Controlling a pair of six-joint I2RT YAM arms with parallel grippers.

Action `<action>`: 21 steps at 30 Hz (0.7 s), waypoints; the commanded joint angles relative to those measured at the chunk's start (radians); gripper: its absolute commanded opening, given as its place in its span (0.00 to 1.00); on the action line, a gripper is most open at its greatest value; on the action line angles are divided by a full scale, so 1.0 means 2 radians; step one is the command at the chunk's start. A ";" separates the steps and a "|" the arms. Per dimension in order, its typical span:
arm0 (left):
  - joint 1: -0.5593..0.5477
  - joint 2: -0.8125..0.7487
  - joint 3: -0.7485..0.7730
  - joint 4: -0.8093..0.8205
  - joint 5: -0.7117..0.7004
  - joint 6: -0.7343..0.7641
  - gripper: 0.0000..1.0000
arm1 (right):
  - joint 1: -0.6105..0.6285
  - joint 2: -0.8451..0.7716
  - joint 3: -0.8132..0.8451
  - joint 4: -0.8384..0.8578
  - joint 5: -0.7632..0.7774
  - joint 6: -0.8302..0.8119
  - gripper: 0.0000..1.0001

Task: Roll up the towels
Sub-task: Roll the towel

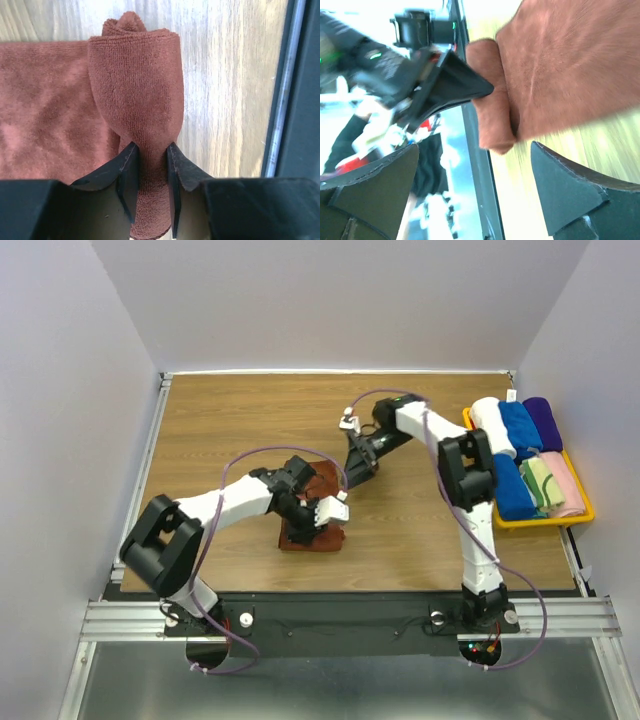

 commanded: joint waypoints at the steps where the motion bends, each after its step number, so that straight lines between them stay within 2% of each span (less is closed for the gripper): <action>1: 0.046 0.066 0.069 -0.126 0.104 0.042 0.09 | -0.040 -0.107 0.006 0.054 0.031 0.055 0.98; 4: 0.083 0.141 0.141 -0.198 0.178 0.061 0.09 | -0.048 -0.181 -0.023 0.135 0.126 0.073 0.99; 7: 0.114 0.198 0.180 -0.254 0.221 0.098 0.11 | -0.048 -0.244 -0.072 0.183 0.205 0.070 1.00; 10: 0.144 0.268 0.219 -0.317 0.270 0.132 0.12 | -0.045 -0.313 -0.141 0.219 0.238 0.044 0.99; 13: 0.168 0.314 0.238 -0.323 0.272 0.128 0.13 | -0.030 -0.363 -0.207 0.229 0.270 0.011 0.96; 16: 0.179 0.342 0.253 -0.322 0.263 0.132 0.13 | 0.018 -0.406 -0.270 0.277 0.336 0.008 0.92; 19: 0.186 0.359 0.266 -0.322 0.250 0.128 0.13 | 0.092 -0.420 -0.305 0.329 0.424 0.000 0.91; 21: 0.189 0.370 0.273 -0.322 0.241 0.124 0.14 | 0.143 -0.418 -0.318 0.370 0.455 -0.016 0.91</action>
